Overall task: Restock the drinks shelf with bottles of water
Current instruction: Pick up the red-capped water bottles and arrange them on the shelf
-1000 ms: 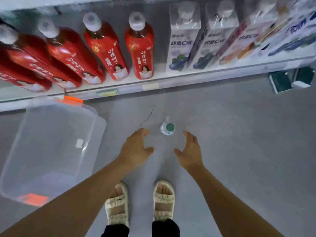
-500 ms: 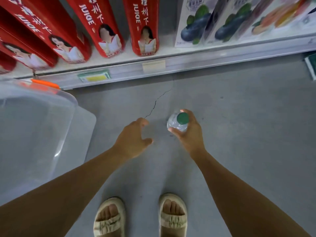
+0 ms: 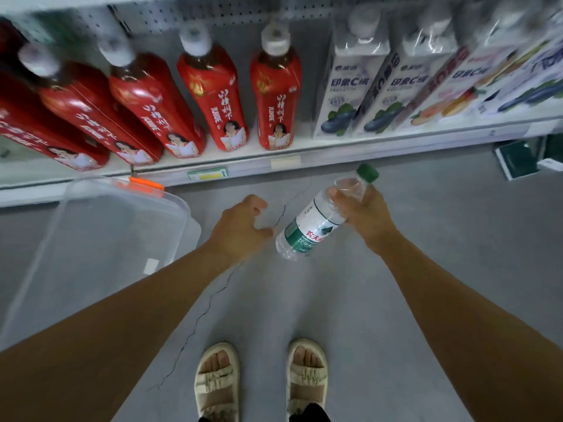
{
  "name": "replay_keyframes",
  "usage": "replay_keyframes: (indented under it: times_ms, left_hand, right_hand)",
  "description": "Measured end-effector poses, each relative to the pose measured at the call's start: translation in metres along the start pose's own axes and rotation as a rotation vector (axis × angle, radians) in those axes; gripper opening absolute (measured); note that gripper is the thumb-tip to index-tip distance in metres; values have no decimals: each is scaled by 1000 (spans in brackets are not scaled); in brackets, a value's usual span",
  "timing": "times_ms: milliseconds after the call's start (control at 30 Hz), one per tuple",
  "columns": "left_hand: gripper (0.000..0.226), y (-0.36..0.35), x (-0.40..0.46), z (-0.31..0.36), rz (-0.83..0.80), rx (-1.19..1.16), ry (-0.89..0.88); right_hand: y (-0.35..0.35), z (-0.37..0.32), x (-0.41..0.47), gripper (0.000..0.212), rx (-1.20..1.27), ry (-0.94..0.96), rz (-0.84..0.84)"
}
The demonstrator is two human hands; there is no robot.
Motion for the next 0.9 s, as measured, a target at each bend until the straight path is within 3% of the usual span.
replay_keyframes:
  times_ms: [100,333,467,633,767,900]
  left_hand:
    - [47,47,-24,34,26,-49,-8]
    - [36,153,-83,116,39,-302,91]
    - [44,213,-124,179,21,-411,52]
    - [50,268,-167,253,-63,-488,-43]
    - [44,309,-199,303,-61,-540,-83]
    - [56,346,-228,335,-12,-587,-131]
  right_hand:
    - [23,-64,-23,49,8,24,-17]
    - [87,-215,-85,73,-159,65,62]
    - [124,-303,-127,44,-200,130,49]
    - [160,-402,-175,41,-302,257,40]
    - [183,-471,-211,65,-357,347,11]
    - [209,-537,-249,51,-383,479,12]
Point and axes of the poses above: each hand's wrist, its own x-axis towards the middle knuckle, its own y-axis out of the back of the hand, z = x × y, the point moved 8 cm from there along x, towards the middle knuckle, and after that the axes turned 14 degrees about z, right-handed, at the moved point
